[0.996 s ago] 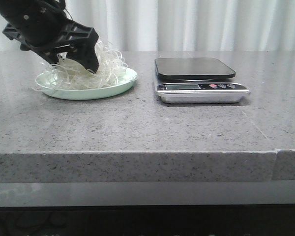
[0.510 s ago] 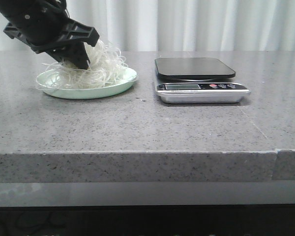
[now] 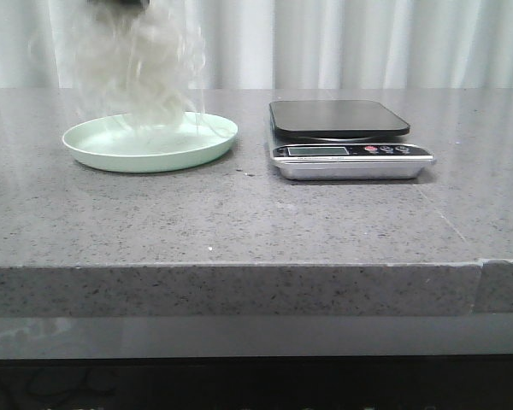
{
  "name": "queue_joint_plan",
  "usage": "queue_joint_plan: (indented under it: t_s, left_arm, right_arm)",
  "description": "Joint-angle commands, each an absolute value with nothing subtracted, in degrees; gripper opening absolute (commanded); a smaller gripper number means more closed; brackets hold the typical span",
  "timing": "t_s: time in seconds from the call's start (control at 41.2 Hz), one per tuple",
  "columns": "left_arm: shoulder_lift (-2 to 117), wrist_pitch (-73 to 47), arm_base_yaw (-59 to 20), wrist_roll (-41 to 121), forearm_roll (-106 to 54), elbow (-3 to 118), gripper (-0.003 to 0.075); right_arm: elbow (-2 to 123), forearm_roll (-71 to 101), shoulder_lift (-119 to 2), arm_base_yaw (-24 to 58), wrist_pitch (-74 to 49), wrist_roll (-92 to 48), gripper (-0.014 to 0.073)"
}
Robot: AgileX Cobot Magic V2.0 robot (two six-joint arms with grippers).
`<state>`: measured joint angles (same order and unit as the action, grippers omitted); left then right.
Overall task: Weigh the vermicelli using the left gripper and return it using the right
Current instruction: 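Lift the vermicelli with the left gripper and lower it onto the scale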
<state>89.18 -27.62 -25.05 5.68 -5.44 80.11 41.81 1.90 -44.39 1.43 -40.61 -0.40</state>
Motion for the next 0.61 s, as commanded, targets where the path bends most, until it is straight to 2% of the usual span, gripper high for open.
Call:
queue_joint_plan:
  t_s: [0.0, 0.291, 0.583]
  left_arm:
    - [86.29, -22.58, -27.47, 6.21, -5.94, 85.45, 0.0141]
    - [91.66, -18.93, -36.06, 6.21, -4.42, 96.17, 0.0141]
    - [102.8, -18.93, -40.37, 6.21, -4.42, 106.44, 0.0141]
  right_arm:
    - [43.24, 1.72, -44.5, 1.0, -37.81, -0.57, 0.0563]
    - [43.24, 1.72, -44.5, 1.0, -37.81, -0.57, 0.0563]
    - [43.24, 1.72, -44.5, 1.0, -37.81, -0.57, 0.0563]
